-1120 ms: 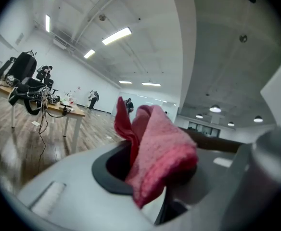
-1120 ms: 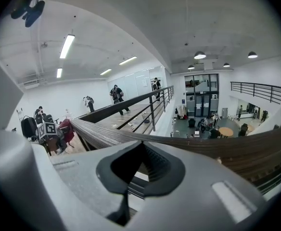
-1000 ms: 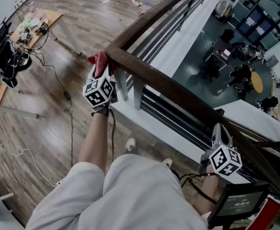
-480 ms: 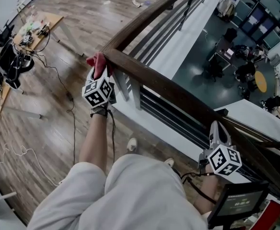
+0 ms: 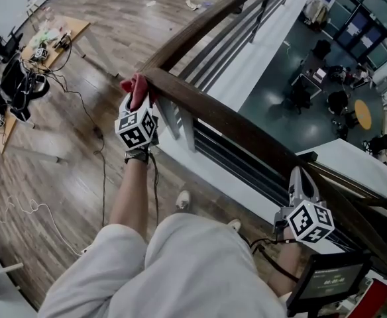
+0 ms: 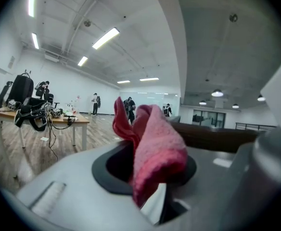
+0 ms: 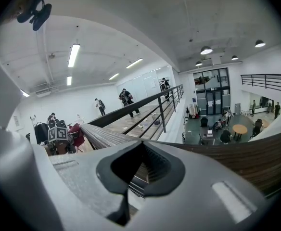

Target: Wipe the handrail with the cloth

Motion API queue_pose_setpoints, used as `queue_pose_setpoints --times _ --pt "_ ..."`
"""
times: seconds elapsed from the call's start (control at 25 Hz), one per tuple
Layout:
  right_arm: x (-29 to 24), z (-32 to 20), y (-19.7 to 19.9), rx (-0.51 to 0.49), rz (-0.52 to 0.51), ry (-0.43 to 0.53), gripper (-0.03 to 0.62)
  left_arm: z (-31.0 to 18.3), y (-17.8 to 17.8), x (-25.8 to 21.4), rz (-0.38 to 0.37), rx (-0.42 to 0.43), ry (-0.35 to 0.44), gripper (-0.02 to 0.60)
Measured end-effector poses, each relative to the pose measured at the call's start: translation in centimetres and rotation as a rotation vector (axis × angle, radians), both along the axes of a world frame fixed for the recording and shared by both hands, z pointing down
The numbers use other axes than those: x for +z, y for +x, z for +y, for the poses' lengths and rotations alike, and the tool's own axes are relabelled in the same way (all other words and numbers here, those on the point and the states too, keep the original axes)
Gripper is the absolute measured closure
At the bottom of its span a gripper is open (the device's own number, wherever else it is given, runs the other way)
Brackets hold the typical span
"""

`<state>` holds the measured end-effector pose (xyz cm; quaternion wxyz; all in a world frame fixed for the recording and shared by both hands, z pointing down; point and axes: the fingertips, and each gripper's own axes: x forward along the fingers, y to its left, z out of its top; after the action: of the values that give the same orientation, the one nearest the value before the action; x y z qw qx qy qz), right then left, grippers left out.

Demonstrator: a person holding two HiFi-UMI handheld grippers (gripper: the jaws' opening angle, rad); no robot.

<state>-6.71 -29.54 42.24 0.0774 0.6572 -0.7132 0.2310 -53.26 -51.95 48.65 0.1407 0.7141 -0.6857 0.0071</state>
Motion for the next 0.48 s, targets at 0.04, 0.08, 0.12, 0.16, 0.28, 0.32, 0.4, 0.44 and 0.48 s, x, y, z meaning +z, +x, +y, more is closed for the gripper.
queue_pose_setpoints --times 0.04,0.08,0.12,0.16,0.28,0.32,0.4,0.44,0.48 --pt "-0.03 -0.06 -0.03 -0.001 -0.001 0.0 0.591 -0.01 -0.06 -0.03 -0.013 -0.007 -0.006 0.448" --pt "-0.04 -0.09 -0.06 -0.001 -0.002 0.0 0.591 -0.01 -0.12 -0.06 -0.024 -0.016 -0.012 0.45" --pt "0.0 -0.08 -0.1 -0.002 -0.002 0.0 0.591 0.01 -0.19 -0.07 -0.035 -0.026 -0.017 0.453" --pt "0.08 -0.04 -0.14 -0.003 -0.003 -0.001 0.591 0.07 -0.27 -0.04 -0.041 -0.036 -0.021 0.456" --pt "0.25 0.04 -0.14 -0.007 -0.005 -0.002 0.591 0.3 -0.39 -0.03 -0.03 -0.059 -0.019 0.46" --pt "0.22 0.03 -0.13 -0.008 -0.004 -0.003 0.591 0.38 -0.42 -0.1 -0.025 -0.064 -0.017 0.46" --pt "0.09 0.01 -0.1 -0.011 -0.004 -0.005 0.591 0.54 -0.46 -0.27 -0.015 -0.07 -0.013 0.462" --pt "0.06 0.02 -0.08 -0.012 -0.004 -0.006 0.591 0.65 -0.49 -0.34 -0.009 -0.073 -0.011 0.462" --pt "0.08 0.05 -0.06 -0.012 -0.004 -0.007 0.591 0.82 -0.56 -0.38 -0.002 -0.077 -0.007 0.463"
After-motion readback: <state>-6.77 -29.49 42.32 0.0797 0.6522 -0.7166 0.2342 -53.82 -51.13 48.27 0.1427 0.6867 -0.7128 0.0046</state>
